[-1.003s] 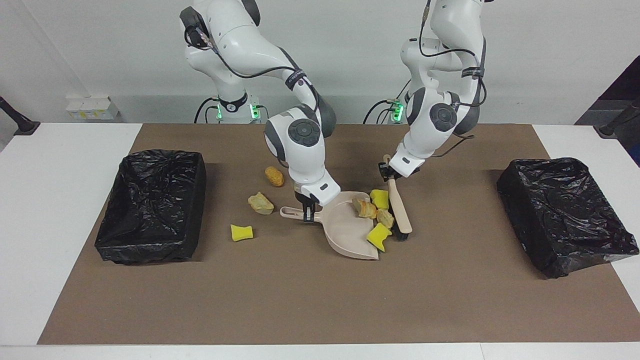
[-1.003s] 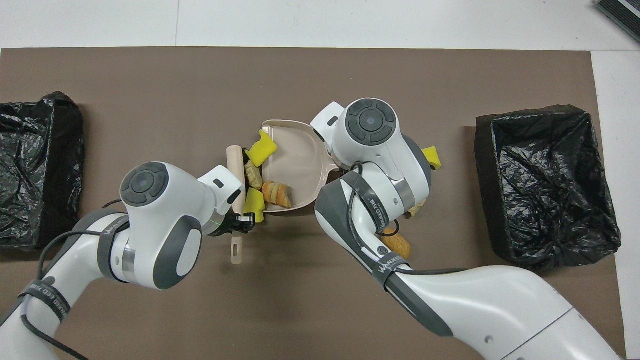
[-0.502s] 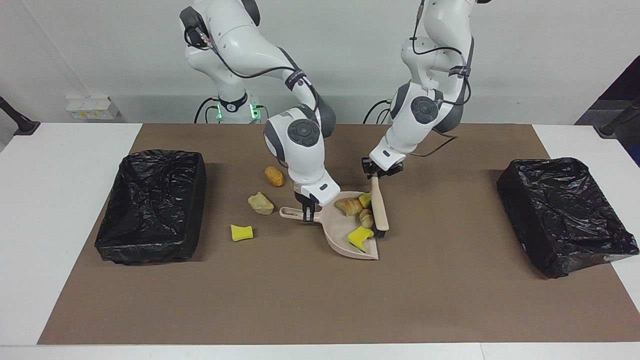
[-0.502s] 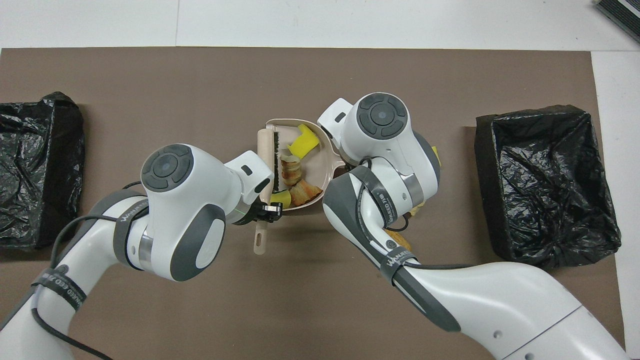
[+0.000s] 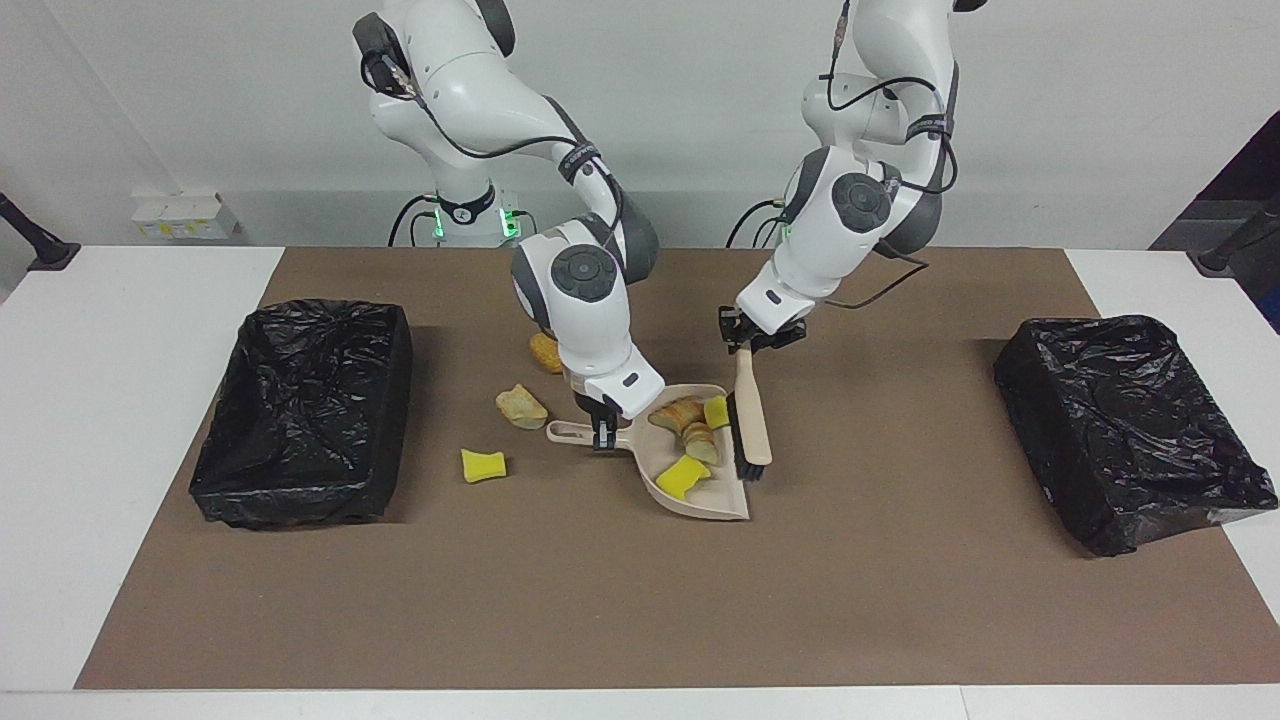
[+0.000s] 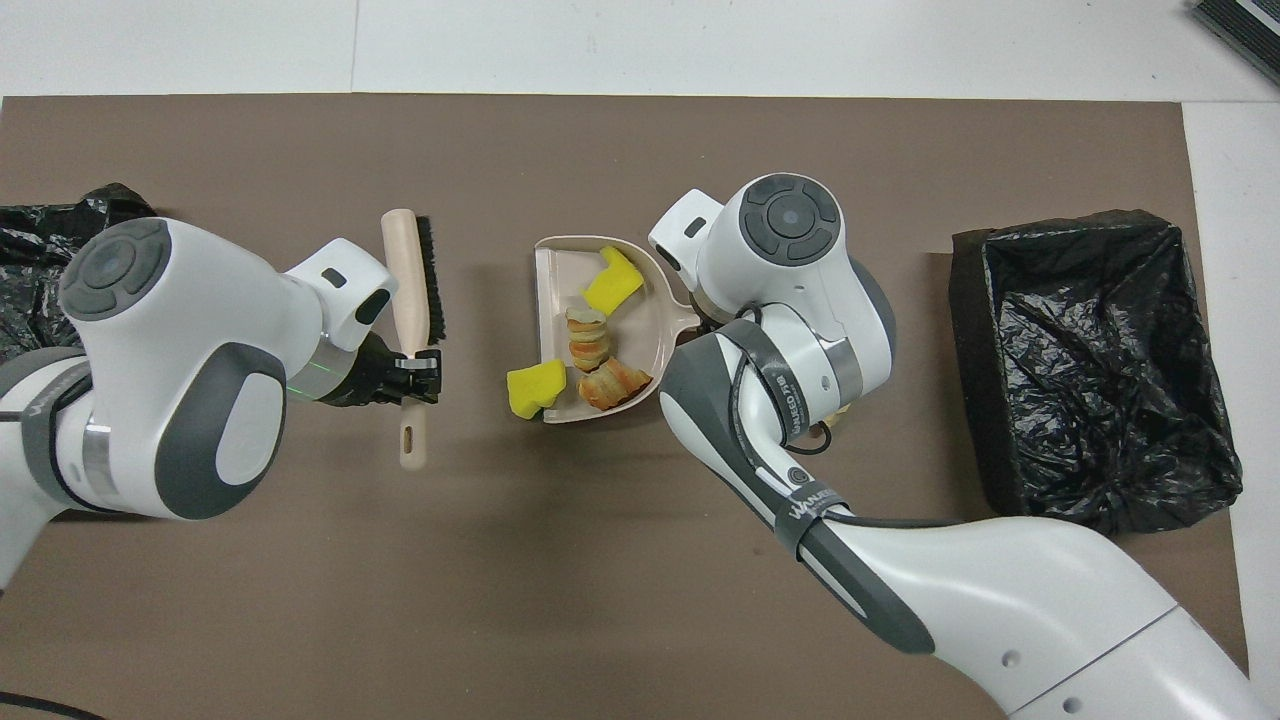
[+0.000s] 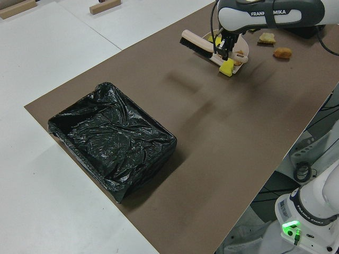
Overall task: Sweep and dump trash in bin
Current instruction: 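Sweep the remaining pieces into the dustpan with the left gripper, then carry the dustpan to the bin and tip it with the right gripper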
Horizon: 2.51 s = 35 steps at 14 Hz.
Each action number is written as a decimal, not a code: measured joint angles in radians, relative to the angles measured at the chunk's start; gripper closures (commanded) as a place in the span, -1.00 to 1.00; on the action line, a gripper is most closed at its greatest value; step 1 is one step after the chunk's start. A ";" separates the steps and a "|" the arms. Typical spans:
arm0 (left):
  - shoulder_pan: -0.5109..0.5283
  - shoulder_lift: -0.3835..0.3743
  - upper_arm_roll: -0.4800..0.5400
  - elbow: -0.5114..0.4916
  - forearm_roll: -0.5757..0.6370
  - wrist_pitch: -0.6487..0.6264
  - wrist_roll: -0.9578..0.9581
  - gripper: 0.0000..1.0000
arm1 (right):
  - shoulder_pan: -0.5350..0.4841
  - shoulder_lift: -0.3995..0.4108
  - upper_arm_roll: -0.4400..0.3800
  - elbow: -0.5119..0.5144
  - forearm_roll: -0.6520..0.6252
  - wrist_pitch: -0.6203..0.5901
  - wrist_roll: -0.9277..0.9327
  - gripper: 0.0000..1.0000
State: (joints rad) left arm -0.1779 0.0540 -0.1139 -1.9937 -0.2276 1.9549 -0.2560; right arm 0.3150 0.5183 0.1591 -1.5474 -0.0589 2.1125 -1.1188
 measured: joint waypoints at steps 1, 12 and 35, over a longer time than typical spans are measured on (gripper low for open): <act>0.003 -0.003 -0.001 -0.027 0.011 -0.012 0.000 1.00 | 0.004 0.000 0.000 0.000 0.000 0.001 0.000 1.00; -0.294 -0.001 -0.035 -0.220 -0.152 0.270 -0.131 1.00 | -0.003 -0.001 -0.001 -0.011 0.021 0.001 -0.016 1.00; -0.361 -0.277 -0.035 -0.452 0.049 0.076 -0.335 1.00 | -0.752 -0.184 -0.016 -0.004 0.343 -0.334 -0.835 1.00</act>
State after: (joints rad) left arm -0.5391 -0.2228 -0.1492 -2.4461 -0.1784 2.0306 -0.5906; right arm -0.4366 0.3344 0.1432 -1.5512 0.2842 1.7781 -1.9535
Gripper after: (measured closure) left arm 0.736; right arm 0.687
